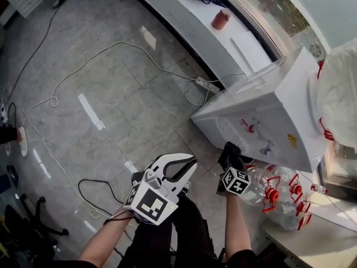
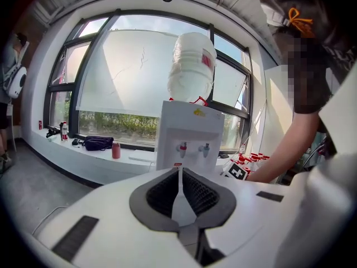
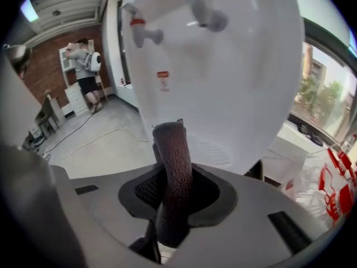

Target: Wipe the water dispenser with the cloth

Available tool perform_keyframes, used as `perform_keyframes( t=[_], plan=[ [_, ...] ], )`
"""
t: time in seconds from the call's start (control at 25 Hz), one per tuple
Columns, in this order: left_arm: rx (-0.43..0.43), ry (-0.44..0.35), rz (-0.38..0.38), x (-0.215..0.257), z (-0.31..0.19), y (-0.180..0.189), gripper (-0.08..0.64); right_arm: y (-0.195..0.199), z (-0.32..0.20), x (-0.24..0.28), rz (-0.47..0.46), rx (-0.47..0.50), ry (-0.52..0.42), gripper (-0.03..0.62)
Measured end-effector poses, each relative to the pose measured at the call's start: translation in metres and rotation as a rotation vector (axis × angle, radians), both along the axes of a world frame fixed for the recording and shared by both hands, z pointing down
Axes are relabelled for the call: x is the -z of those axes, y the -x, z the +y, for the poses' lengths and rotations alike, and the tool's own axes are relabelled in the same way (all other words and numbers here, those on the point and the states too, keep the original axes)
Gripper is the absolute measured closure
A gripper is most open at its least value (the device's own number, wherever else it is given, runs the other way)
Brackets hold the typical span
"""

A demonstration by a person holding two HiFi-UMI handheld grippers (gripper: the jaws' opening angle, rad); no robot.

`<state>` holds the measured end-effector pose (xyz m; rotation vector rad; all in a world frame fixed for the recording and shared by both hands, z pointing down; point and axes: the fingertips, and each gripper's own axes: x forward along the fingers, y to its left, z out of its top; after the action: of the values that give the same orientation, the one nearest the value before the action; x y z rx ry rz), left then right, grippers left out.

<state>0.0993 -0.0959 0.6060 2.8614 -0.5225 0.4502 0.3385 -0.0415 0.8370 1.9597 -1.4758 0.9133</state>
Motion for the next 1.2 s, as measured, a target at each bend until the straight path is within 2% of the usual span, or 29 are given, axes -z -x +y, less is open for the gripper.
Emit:
perform_keyframes(
  t=[0.08,0.16,0.36,0.52,0.76,0.88,0.96,1.12,1.2],
  plan=[
    [0.005,-0.019,-0.009,-0.007,-0.003,0.006,0.531,0.031,-0.013,-0.016,-0.008,0.091,0.006,0.482],
    [0.012,-0.041,-0.026,-0.018,-0.009,0.012,0.530,0.055,-0.031,-0.034,-0.026,0.129,-0.003,0.482],
    [0.035,-0.068,-0.041,-0.043,-0.020,0.026,0.531,0.089,-0.082,-0.065,-0.080,0.104,-0.079,0.482],
    [0.057,-0.068,-0.052,-0.063,-0.022,0.038,0.531,0.098,-0.116,-0.080,-0.087,0.076,-0.125,0.482],
    [0.079,-0.039,-0.048,-0.082,-0.018,0.046,0.531,0.072,-0.139,-0.095,-0.102,-0.048,-0.171,0.482],
    [0.080,-0.037,-0.059,-0.085,-0.017,0.049,0.530,0.055,-0.130,-0.100,-0.065,-0.040,-0.144,0.482],
    [0.079,-0.034,-0.063,-0.085,-0.016,0.049,0.531,0.040,-0.110,-0.103,-0.040,-0.051,-0.112,0.482],
    [0.061,-0.022,-0.064,-0.082,-0.011,0.040,0.531,-0.009,-0.051,-0.107,-0.008,-0.151,-0.042,0.482],
    [0.045,-0.019,-0.060,-0.077,-0.010,0.032,0.531,-0.031,-0.025,-0.105,0.026,-0.159,-0.005,0.482]
  ],
)
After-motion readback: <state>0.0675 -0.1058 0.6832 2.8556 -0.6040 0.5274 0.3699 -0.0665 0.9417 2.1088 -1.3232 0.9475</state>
